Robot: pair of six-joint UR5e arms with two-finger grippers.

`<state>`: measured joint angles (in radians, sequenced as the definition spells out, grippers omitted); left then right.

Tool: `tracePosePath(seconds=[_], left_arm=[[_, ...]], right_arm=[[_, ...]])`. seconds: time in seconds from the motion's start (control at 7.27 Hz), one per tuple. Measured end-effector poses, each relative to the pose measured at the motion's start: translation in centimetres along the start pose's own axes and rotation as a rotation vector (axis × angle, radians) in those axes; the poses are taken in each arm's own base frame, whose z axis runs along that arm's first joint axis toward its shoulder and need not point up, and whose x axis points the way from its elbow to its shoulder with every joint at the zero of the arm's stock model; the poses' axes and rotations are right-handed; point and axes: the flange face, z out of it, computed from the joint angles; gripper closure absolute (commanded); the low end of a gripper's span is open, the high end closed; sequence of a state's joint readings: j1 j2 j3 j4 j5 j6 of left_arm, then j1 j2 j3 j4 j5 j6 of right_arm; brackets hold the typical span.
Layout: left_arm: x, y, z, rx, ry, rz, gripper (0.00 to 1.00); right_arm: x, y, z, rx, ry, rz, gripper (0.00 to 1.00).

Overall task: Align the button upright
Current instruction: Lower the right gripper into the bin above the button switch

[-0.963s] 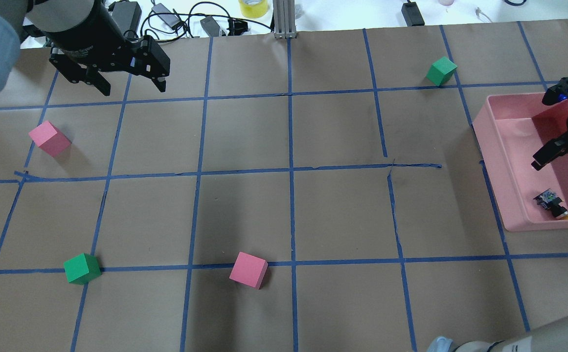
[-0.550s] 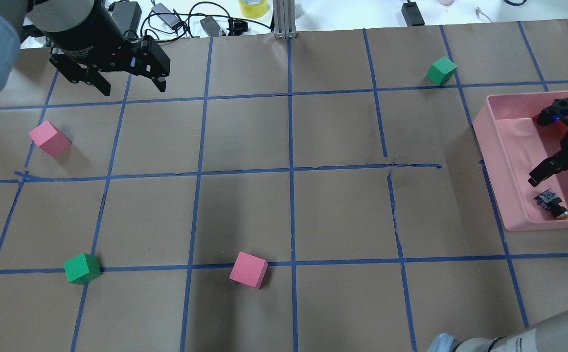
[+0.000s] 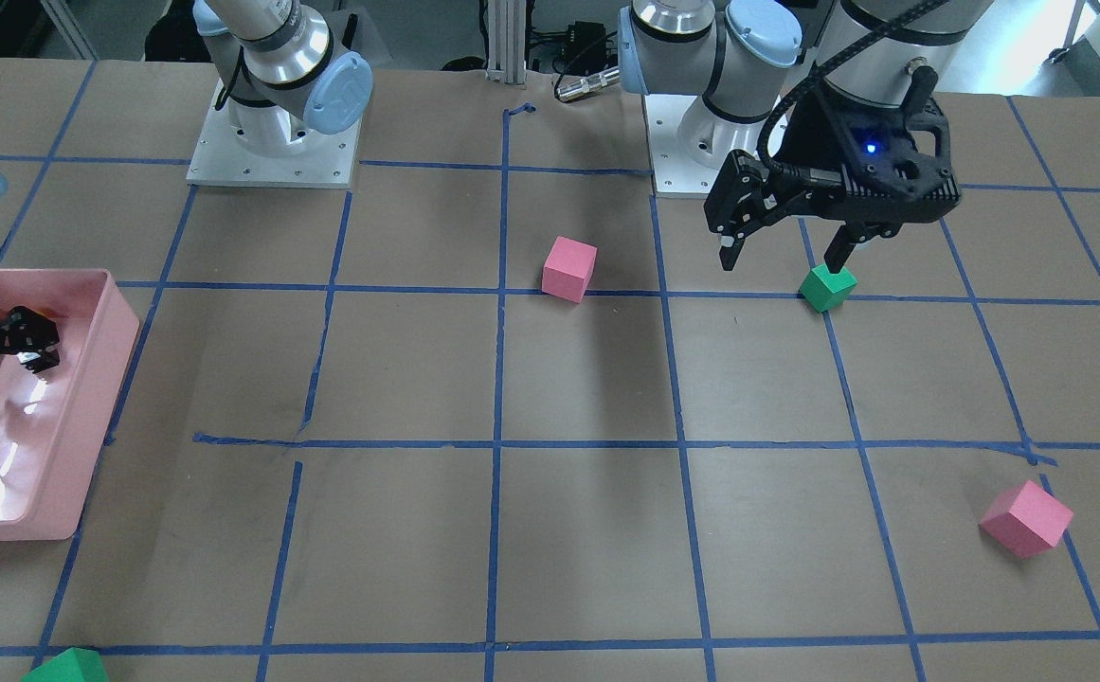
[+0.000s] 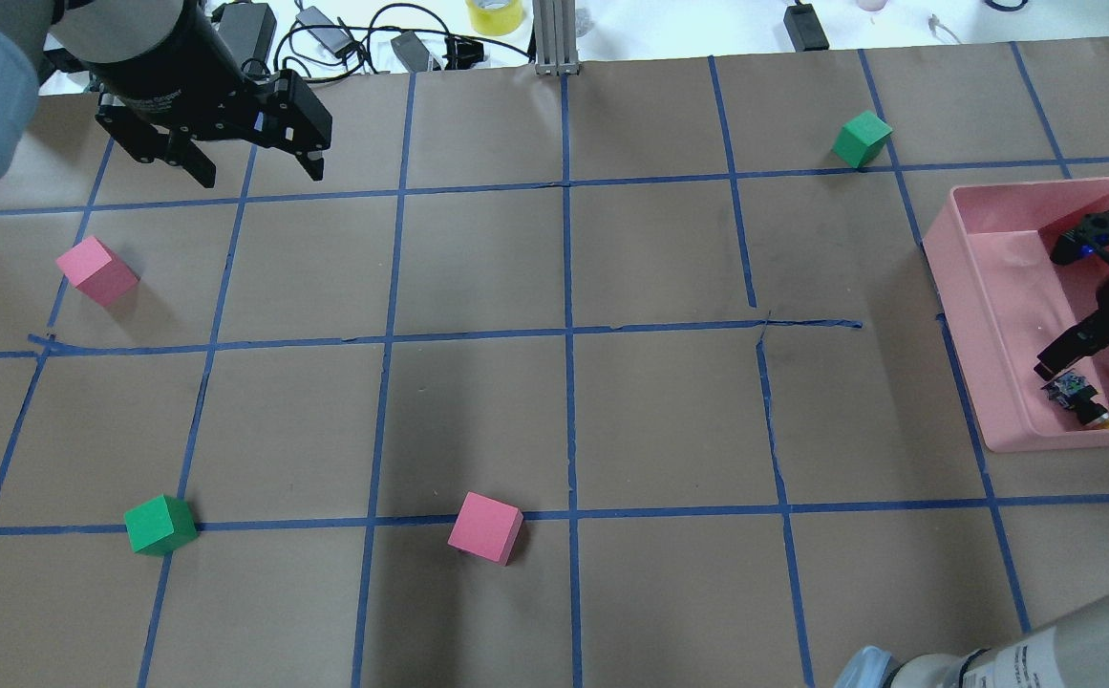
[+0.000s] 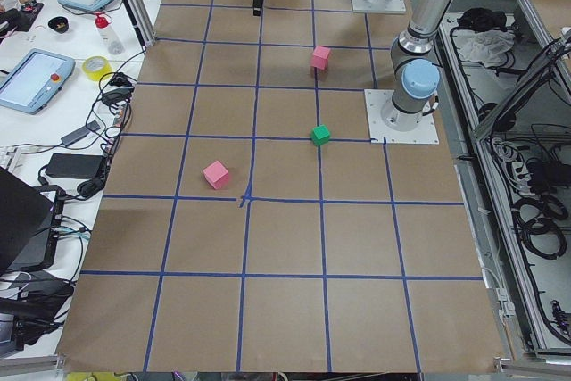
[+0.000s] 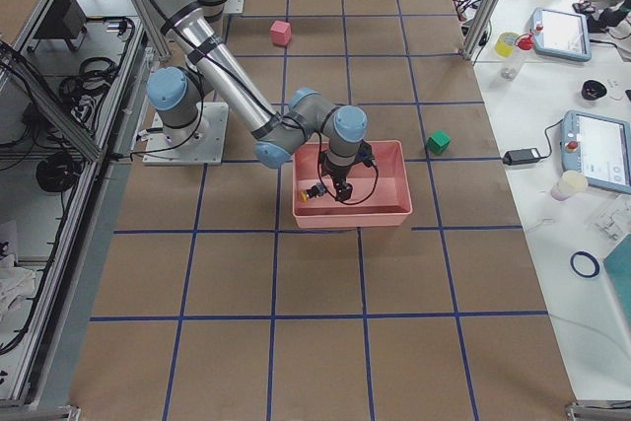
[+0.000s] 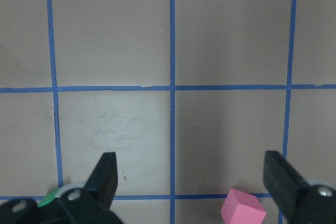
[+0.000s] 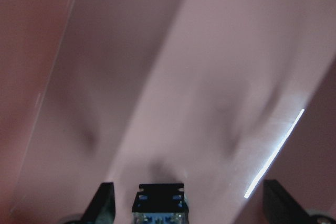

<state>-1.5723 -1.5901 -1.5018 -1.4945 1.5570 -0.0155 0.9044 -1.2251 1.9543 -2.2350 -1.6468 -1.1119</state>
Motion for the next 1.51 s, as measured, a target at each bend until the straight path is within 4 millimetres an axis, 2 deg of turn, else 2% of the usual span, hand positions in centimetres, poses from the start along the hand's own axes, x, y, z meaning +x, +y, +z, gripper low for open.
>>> tracePosePath(seconds=[0.14, 0.28, 0.41, 1.24, 1.51], left_arm=[[0.0, 0.0, 0.0, 0.0, 0.0, 0.0, 0.0], [0.0, 0.0, 0.0, 0.0, 0.001, 0.0, 0.0], [0.0, 0.0, 0.0, 0.0, 0.001, 0.0, 0.0], [0.0, 0.0, 0.0, 0.0, 0.0, 0.0, 0.0], [0.0, 0.0, 0.0, 0.0, 0.0, 0.0, 0.0]], right_arm=[[0.1, 0.0, 0.5, -0.005, -0.007, 0.0, 0.18], [0.2, -0.1, 0.9, -0.009, -0.012, 0.0, 0.84], [0.3, -0.1, 1.0, -0.017, -0.01, 0.002, 1.0], [0.9, 0.3, -0.1, -0.065, 0.027, 0.086, 1.0], [1.4, -0.1, -1.9, -0.055, 0.027, 0.12, 1.0]])
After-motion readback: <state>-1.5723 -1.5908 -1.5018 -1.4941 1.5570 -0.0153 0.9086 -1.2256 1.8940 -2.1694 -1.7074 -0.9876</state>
